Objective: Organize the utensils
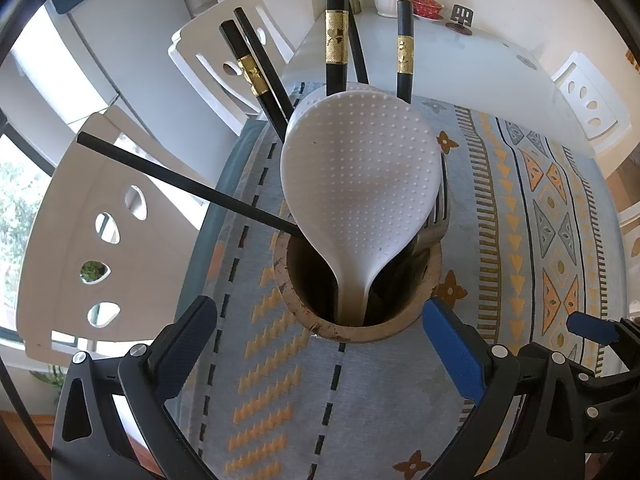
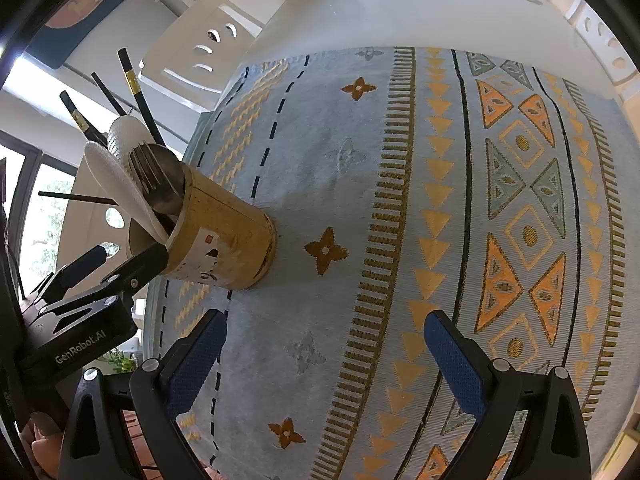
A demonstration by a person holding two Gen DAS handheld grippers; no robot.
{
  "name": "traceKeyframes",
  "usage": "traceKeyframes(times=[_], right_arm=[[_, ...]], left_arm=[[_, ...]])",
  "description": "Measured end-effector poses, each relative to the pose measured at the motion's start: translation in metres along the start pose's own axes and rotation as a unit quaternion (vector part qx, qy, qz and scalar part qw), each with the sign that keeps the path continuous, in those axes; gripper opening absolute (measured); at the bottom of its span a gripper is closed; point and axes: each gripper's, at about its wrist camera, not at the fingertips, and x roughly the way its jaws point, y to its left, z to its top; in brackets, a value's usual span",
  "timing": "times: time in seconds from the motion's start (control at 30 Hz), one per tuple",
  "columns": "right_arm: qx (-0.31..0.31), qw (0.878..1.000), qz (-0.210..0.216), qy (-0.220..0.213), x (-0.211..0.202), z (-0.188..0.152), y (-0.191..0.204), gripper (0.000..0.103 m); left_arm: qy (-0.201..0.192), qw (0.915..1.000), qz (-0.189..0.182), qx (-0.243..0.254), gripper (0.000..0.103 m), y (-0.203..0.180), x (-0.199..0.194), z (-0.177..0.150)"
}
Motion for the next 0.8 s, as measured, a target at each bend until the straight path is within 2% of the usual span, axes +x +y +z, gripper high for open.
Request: traceKeyframes(times=[0.8], right_arm=[[0.009, 1.0, -0.001, -0.003, -0.0038, 0.0, -0.0051, 0.098]], left_arm=[[-0.004, 1.0, -0.004, -0.006, 0.103, 0.0021, -0.0019, -0.0005]])
